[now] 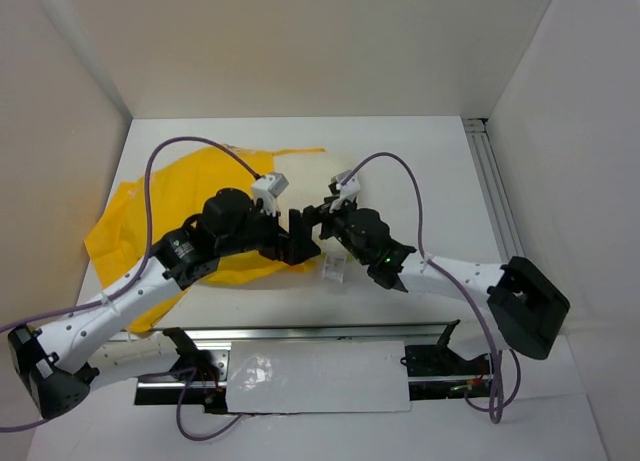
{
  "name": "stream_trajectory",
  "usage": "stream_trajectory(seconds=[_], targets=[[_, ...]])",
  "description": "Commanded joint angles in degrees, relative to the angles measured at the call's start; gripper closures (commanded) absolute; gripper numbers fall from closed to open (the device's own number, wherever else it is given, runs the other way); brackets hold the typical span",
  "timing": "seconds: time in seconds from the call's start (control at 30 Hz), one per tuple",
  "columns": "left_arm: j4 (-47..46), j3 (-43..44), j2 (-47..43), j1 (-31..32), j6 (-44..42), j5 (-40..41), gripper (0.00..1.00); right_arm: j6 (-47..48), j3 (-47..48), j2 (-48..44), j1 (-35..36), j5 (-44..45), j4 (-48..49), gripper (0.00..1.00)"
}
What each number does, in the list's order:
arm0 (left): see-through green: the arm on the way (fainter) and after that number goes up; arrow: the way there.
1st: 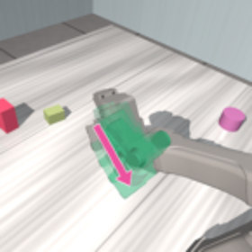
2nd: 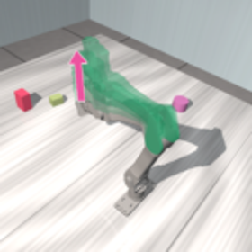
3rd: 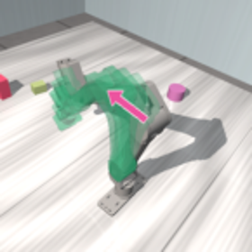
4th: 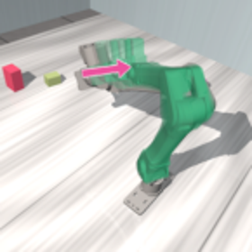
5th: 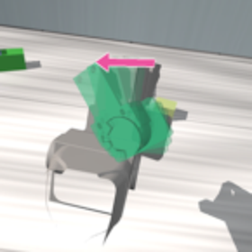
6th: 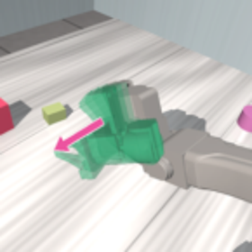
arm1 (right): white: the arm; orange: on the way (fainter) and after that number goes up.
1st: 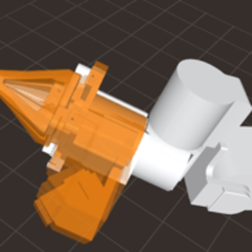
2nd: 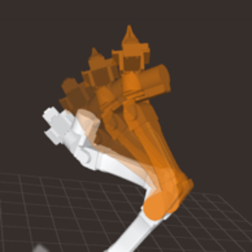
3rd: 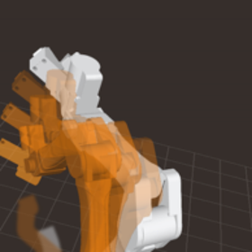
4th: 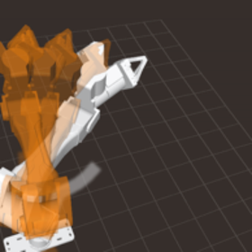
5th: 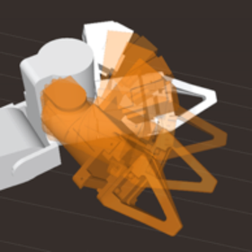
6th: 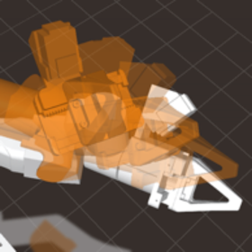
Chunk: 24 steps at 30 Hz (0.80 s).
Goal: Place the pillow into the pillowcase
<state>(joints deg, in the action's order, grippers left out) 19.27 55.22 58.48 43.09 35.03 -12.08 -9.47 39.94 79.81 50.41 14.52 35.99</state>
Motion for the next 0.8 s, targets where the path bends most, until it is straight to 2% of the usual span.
stream_trajectory(seconds=[0.0, 0.03, 0.13, 0.2, 0.27, 0.4, 0.57, 0.63, 0.7, 0.73, 0.77], targets=[[8.4, 10.7, 3.6, -0.5, 3.5, 8.8, 0.00, 1.5, 1.0, -5.1, -1.3, 2.2, -10.2, 0.00], [14.2, 13.0, 5.7, -1.0, 4.1, 13.0, 0.00, 3.0, 2.4, -5.1, -1.3, 2.2, -12.4, 0.00], [19.0, 19.6, 13.1, -4.0, 5.1, 17.5, 0.00, 8.4, 7.1, -6.5, -1.3, -1.5, -24.7, 0.00], [19.5, 22.2, 17.9, -8.3, 4.6, 16.5, 0.00, 7.6, 8.4, -6.5, -1.3, 3.5, -29.9, 0.00], [19.0, 23.7, 21.2, -11.9, 3.9, 15.7, 0.00, 6.0, 9.8, -6.0, -3.3, 4.5, -31.2, 0.00], [20.6, 29.8, 32.0, -15.7, 0.4, 21.5, 0.00, 0.2, 13.2, -3.3, -10.8, 1.2, -31.8, 0.00], [28.1, 45.7, 50.0, -19.2, -2.2, 27.4, 0.05, -7.6, 22.0, 3.8, -25.8, -9.6, -33.8, 0.00], [30.9, 51.4, 53.8, -21.3, -2.2, 27.5, 0.07, -8.4, 24.4, 7.7, -29.0, -15.3, -33.8, 0.00], [29.8, 52.4, 55.9, -23.9, -3.0, 24.0, 0.08, -8.4, 26.8, 10.5, -32.6, -17.9, -34.3, 0.00], [28.1, 51.9, 55.9, -24.7, -3.7, 21.7, 0.08, -8.4, 26.8, 11.1, -33.5, -19.3, -34.3, 0.00], [23.9, 51.0, 55.0, -25.5, -5.6, 15.6, 0.10, -8.4, 26.8, 11.6, -34.7, -20.0, -33.7, 0.00]])
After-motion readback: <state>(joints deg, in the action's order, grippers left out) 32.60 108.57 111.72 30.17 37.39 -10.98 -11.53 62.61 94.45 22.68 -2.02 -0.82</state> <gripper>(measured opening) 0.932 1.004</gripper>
